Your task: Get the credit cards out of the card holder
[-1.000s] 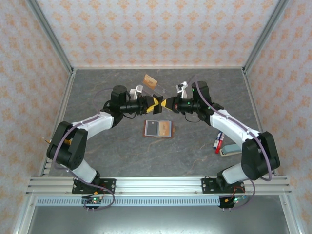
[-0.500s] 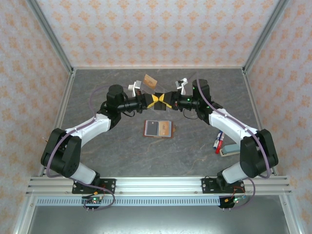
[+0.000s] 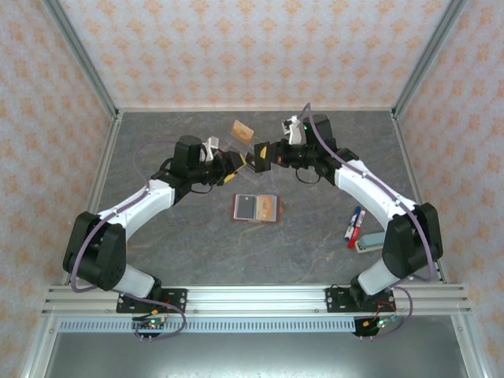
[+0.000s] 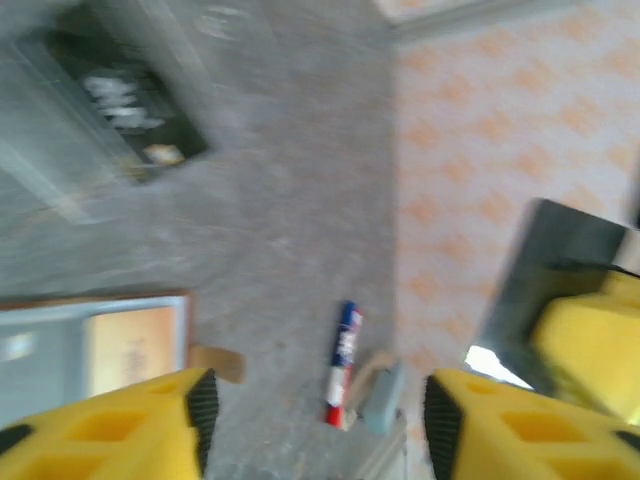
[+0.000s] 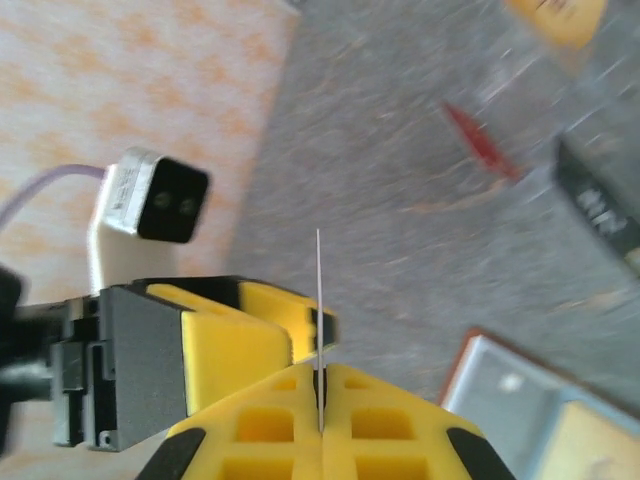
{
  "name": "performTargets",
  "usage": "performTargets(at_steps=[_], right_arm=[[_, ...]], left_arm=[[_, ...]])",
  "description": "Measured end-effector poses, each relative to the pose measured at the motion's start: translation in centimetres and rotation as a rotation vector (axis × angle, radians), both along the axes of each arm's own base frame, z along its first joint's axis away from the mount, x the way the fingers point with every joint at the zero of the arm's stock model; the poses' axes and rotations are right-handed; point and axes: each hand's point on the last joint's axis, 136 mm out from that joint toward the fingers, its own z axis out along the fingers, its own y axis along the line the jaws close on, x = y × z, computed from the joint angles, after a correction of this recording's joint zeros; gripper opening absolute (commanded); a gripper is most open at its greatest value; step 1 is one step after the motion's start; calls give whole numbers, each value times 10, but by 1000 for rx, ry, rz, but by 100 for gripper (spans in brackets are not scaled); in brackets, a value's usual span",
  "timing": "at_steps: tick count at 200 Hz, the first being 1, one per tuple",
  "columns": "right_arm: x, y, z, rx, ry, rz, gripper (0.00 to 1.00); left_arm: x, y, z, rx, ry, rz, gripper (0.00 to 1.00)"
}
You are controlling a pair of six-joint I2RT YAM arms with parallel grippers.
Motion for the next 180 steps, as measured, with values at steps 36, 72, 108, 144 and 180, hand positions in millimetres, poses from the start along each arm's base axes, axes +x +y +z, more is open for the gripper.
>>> performTargets(at_steps=[36, 72, 108, 144, 180], right_arm=[[25, 11, -28, -308, -127, 41, 0], [49, 26, -63, -527, -177, 145, 0], [77, 27, -83, -673, -227, 213, 0], [92, 29, -99, -763, -248, 280, 0], [89, 23, -119, -828, -224, 344, 0]], left_arm=[[-13, 54, -27, 271, 67, 103, 92], [-32, 93, -34, 473, 85, 144, 100], [-39, 114, -28, 588, 59, 165, 100], [-40, 121, -29, 645, 48, 158, 100], [-39, 127, -30, 692, 31, 152, 100]])
